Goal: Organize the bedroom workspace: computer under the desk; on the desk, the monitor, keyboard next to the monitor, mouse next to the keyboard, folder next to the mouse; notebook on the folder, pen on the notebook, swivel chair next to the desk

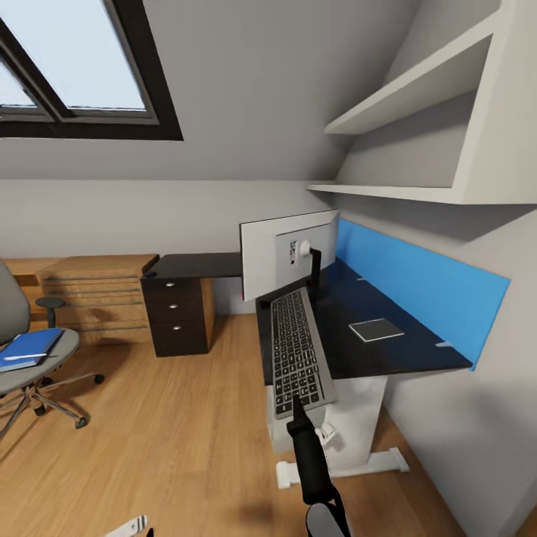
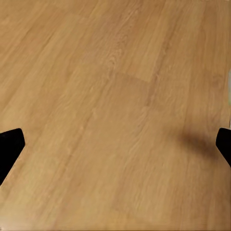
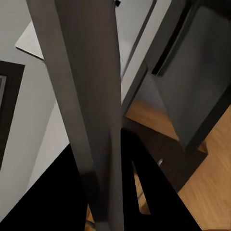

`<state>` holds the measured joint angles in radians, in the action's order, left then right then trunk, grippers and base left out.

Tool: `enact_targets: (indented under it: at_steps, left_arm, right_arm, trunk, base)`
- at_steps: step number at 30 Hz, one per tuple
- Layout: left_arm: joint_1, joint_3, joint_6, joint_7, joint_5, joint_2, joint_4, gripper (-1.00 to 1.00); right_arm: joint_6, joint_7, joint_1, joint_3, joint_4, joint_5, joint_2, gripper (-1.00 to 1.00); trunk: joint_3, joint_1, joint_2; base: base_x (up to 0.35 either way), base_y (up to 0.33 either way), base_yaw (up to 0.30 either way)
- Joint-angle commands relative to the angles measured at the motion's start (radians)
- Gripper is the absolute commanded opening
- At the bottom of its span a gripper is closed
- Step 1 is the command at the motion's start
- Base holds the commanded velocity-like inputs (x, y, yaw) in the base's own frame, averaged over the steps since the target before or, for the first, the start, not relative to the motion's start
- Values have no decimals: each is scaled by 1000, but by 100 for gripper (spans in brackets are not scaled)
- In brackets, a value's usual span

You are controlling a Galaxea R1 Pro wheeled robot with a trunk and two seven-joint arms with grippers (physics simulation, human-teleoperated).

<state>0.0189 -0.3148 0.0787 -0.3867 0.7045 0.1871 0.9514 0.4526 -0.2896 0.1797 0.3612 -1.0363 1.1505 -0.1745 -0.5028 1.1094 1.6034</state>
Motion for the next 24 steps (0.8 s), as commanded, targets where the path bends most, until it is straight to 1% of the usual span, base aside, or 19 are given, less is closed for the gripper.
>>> enact_targets:
  at_steps: [1,8,12,19,20,24]
  left_arm:
    - [-1,-6,8,-6,10,2,1,100]
    - [-1,-6,7,-7,10,2,0,100]
    - [-1,-6,7,-8,10,2,-16,100]
    - [-1,-6,7,-7,10,2,-22,100]
    - [-1,-6,7,-7,10,2,-22,100]
    - [-1,-6,7,-6,9,2,-22,100]
  right_arm:
    - [4,-10,1,2,0,8,0,-100]
    - [5,-10,0,4,2,7,0,-100]
    - [8,-13,0,4,5,9,0,-100]
    - [16,-14,0,4,9,11,0,-100]
    - [48,-10,0,4,9,11,0,-100]
    - [54,-10,0,4,9,11,0,-100]
  trunk:
    - [-1,0,1]
    - [-1,0,1]
    - [-1,0,1]
    - [-1,0,1]
    - [0,0,1]
    - [5,0,1]
  base:
    - [-12,319,0]
    - [-3,320,0]
    - [0,319,0]
    - [0,40,1]
    - [0,158,129]
    - [0,266,152]
